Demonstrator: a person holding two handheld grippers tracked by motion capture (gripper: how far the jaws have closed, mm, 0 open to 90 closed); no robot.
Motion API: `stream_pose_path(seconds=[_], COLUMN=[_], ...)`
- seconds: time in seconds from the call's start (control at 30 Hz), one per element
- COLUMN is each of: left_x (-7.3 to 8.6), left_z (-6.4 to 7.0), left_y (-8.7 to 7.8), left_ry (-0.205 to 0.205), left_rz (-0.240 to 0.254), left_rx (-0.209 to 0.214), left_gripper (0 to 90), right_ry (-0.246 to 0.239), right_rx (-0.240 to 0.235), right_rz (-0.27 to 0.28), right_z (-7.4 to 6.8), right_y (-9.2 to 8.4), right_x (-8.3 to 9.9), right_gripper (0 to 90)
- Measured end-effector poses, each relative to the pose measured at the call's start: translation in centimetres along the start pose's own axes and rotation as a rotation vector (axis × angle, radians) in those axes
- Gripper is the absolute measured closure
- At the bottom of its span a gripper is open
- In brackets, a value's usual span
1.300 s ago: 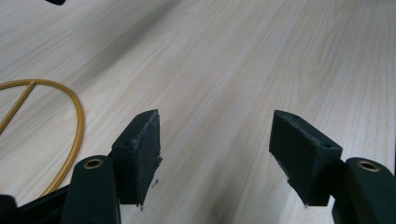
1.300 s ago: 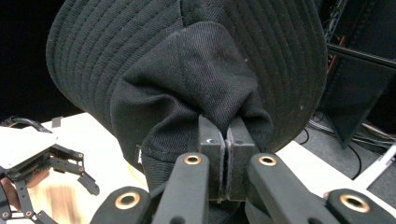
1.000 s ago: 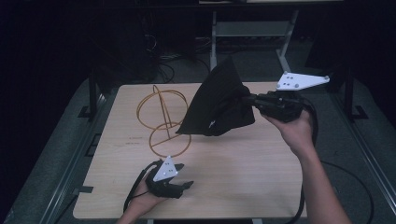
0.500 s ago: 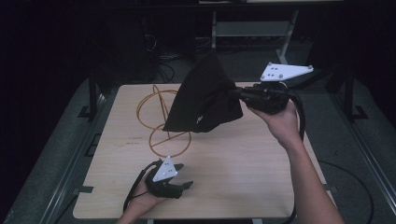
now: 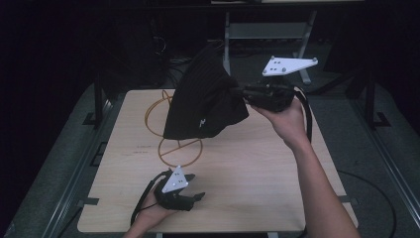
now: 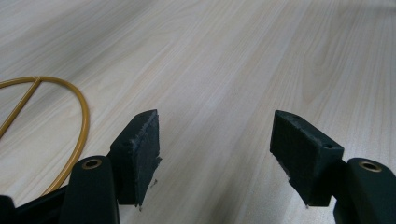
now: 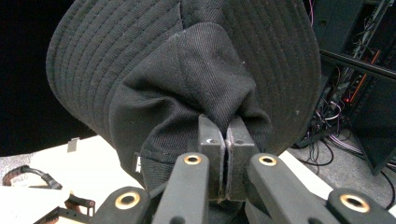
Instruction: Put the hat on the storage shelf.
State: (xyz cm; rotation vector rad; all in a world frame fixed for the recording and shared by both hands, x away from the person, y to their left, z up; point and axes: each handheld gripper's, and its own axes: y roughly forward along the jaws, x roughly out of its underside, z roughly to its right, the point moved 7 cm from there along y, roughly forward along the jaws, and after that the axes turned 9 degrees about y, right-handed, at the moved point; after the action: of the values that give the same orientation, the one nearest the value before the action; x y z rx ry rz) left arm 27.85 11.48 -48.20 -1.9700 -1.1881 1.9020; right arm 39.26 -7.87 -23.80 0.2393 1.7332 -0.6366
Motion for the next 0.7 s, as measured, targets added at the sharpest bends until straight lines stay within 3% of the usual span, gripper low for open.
stream_pose_path(seconds=[0.33,0.7], left_x=[-0.1,-0.2], left_z=[0.0,0.0], left_y=[0.0,0.0], left_ry=[0.0,0.001], left_rz=[0.008,0.013], left_rx=[0.004,0.0], left_gripper=[32.5,32.5], right_ry=[0.02,0.029], right_rx=[-0.019,-0.038], right_rz=[0.018,0.023], right_z=[0.0,-0.6], right_y=[1.1,3.4], right_x=[-1.5,-3.7], right_gripper=[88.0,87.6])
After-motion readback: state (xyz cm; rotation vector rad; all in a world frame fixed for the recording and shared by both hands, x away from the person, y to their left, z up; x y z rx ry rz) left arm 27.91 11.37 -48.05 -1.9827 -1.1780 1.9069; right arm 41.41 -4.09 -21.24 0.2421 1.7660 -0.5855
